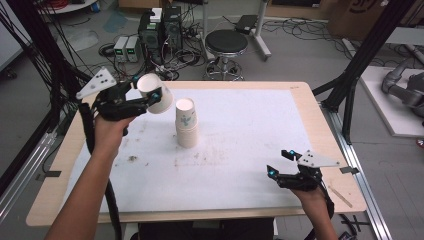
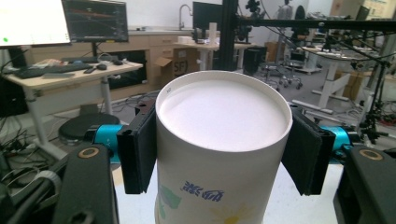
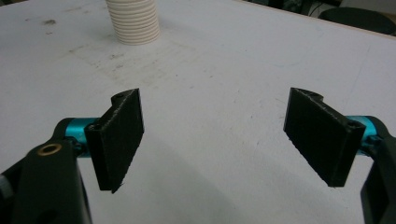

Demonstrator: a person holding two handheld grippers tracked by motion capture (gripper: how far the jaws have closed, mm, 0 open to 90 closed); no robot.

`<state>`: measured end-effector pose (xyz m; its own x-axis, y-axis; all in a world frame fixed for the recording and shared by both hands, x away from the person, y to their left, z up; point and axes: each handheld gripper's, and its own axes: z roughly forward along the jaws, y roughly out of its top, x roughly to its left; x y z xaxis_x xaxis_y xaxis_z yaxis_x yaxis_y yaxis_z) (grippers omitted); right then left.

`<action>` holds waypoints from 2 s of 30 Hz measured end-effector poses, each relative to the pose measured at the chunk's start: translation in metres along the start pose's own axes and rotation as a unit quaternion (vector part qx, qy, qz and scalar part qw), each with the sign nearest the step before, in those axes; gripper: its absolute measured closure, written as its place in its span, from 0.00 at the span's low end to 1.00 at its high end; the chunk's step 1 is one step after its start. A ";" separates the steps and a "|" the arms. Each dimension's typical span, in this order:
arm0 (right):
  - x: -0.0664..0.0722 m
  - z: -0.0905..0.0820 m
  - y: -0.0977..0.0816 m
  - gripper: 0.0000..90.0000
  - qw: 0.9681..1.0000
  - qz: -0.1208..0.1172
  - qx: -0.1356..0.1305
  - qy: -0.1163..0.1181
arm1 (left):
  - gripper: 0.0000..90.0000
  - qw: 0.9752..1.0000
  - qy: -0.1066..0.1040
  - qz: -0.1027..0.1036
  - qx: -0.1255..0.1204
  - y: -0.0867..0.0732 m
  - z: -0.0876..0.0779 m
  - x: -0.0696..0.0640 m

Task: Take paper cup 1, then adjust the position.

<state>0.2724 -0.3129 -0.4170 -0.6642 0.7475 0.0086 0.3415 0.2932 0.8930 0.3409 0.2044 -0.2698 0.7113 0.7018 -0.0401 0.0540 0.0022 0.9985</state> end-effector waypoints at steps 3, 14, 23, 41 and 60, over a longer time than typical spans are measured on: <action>0.000 0.001 0.000 0.23 1.000 -0.002 0.001 0.000 | 0.39 1.000 0.023 0.002 -0.001 -0.024 -0.028 0.000; 0.003 0.005 0.001 0.23 1.000 -0.002 0.004 0.001 | 0.39 0.999 0.031 -0.017 0.004 -0.088 -0.066 -0.011; 0.004 0.011 0.002 0.23 1.000 -0.007 0.006 0.003 | 0.39 0.999 0.039 -0.020 0.014 -0.112 -0.070 -0.017; 0.008 0.026 0.009 0.23 1.000 -0.012 0.007 0.016 | 0.39 0.999 0.021 -0.024 0.010 -0.122 -0.076 -0.025; 0.027 0.035 0.020 0.21 0.993 -0.032 0.021 0.116 | 0.38 0.997 -0.071 -0.015 0.037 -0.124 -0.045 -0.056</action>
<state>0.2844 -0.2657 -0.4145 -0.8188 0.5709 0.0596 0.3179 0.3646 0.8752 0.2633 0.1969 -0.3893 0.8006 0.5939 -0.0796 0.1242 -0.0345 0.9917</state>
